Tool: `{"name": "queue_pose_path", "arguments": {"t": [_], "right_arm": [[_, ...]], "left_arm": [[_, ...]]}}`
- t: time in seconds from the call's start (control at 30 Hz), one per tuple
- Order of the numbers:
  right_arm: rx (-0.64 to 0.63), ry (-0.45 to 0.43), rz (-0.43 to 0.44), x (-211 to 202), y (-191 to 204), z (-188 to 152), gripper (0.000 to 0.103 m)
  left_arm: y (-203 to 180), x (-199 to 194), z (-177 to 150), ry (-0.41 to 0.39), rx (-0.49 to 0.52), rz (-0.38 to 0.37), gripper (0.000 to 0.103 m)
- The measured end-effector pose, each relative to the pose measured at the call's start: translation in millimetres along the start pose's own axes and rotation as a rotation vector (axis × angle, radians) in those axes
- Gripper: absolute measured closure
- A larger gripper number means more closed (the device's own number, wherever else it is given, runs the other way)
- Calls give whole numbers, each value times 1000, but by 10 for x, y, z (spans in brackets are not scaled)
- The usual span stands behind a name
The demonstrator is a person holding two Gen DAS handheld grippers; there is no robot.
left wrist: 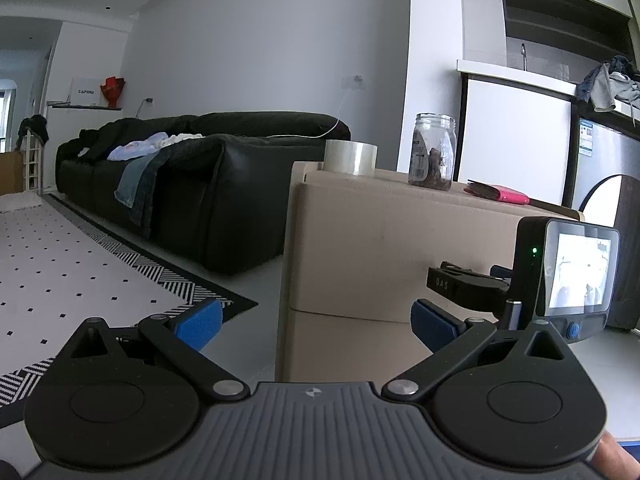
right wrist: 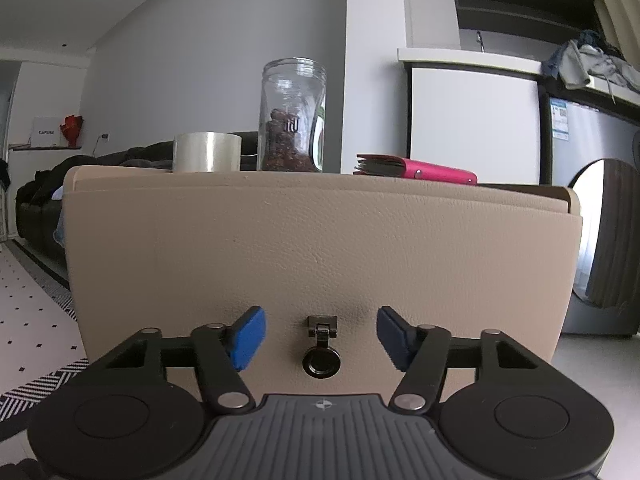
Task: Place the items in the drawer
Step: 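Close the right gripper on the upper drawer's black handle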
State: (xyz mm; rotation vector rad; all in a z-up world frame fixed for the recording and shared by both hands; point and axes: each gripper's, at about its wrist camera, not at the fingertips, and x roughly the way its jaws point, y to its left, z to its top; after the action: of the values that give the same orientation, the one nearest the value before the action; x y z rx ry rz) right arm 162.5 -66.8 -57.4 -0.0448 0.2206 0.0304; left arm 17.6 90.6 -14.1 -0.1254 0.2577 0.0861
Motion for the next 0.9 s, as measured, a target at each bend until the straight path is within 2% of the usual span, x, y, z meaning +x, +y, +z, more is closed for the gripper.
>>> {"name": "queue_pose_path", "arguments": {"t": [0.07, 0.1, 0.3, 0.37, 0.4, 0.53, 0.9], "right_arm": [[7, -14, -5, 6, -12, -2, 43], [12, -27, -8, 3, -20, -6, 48], [47, -22, 26, 21, -85, -19, 65], [54, -11, 49, 24, -96, -26, 68], [45, 5, 60, 37, -92, -24, 73], [1, 27, 33, 65, -72, -34, 82], [-4, 26, 27, 87, -59, -65, 85]], "left_arm": [[1, -4, -4, 3, 3, -3, 0], [3, -5, -7, 5, 3, -5, 0], [6, -9, -14, 15, -8, -11, 0], [-2, -18, -13, 16, -7, -14, 0], [-6, -21, -13, 16, -5, -15, 0], [-13, -23, -12, 19, -2, -14, 0], [-19, -40, -3, 19, -8, -15, 0]]}}
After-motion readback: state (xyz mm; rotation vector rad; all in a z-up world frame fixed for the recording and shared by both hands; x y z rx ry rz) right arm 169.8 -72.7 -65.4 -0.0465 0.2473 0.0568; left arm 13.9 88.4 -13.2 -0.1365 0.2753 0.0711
